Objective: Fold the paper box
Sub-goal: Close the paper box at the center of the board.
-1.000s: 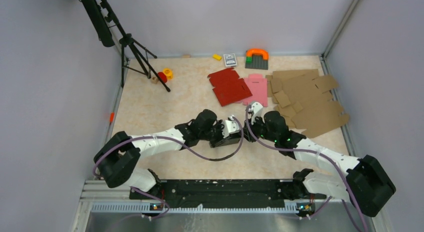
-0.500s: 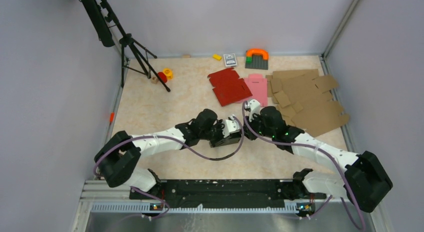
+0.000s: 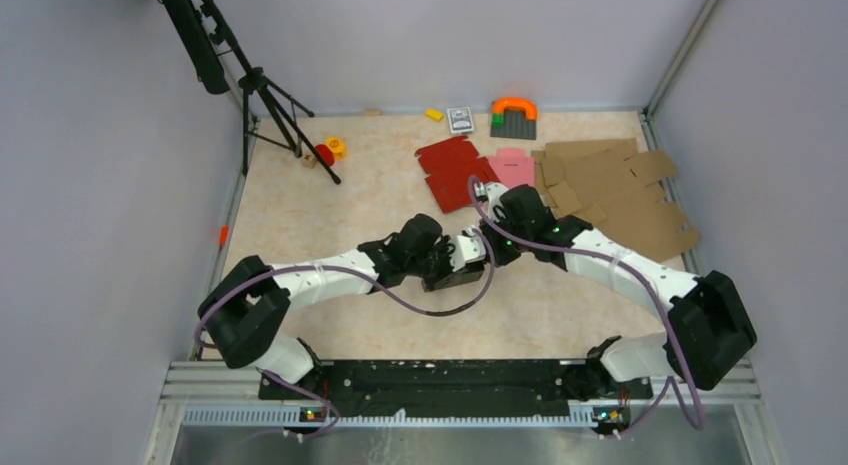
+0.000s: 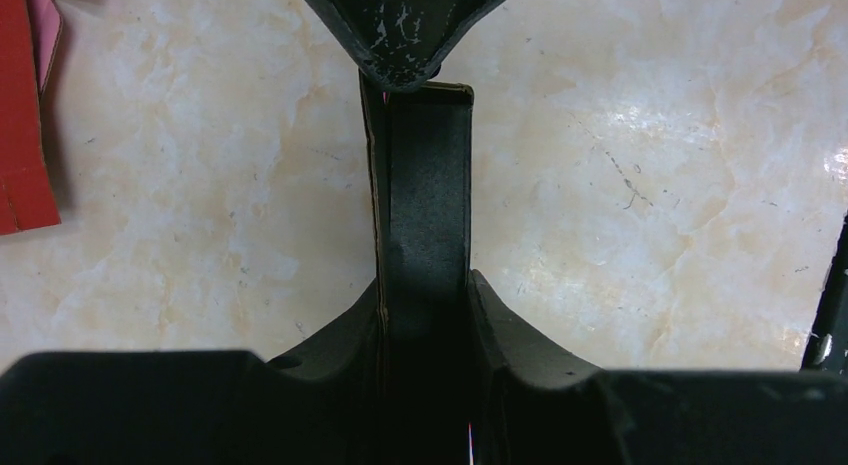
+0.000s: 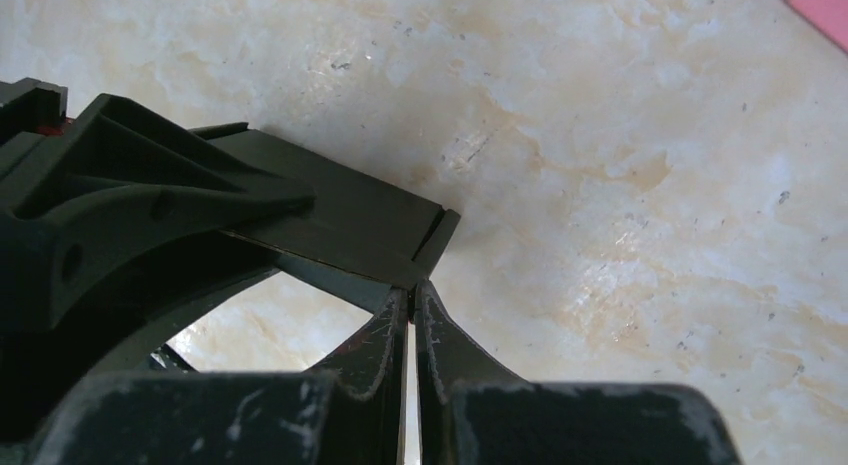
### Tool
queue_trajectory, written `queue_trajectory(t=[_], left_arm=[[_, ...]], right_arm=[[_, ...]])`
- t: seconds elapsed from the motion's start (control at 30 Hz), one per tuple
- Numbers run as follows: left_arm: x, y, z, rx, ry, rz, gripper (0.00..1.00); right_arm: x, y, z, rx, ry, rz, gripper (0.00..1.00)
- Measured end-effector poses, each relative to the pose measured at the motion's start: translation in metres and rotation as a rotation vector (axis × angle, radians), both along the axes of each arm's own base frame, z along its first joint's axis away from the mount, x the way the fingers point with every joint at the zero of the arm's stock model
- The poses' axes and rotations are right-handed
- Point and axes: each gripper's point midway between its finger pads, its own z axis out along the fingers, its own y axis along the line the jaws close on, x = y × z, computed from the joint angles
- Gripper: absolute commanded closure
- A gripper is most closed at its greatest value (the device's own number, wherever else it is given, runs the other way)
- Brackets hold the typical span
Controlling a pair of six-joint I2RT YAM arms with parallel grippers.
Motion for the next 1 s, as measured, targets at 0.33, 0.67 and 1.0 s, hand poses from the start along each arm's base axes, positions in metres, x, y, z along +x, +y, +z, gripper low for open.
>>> queue_trajectory(t=[0.33,0.67,1.0], left_arm=[[-0.001,-0.002,-0.006,0.036,0.014,-0.001,0.73],[-0.005,0.003,-0.012,0.089,0.036,0.011,0.62],[-0.008,0.005,-0.015,0.141,0.050,0.016,0.85]], right_arm=[[-0.003,0.000,0.002,-0.034,0.113,-0.038,1.00],[-0.009,0.003,0.006,-0.017,0.207,-0.044,1.00],[-0.012,0.003,0.004,0.004,0.256,-0.056,0.92]])
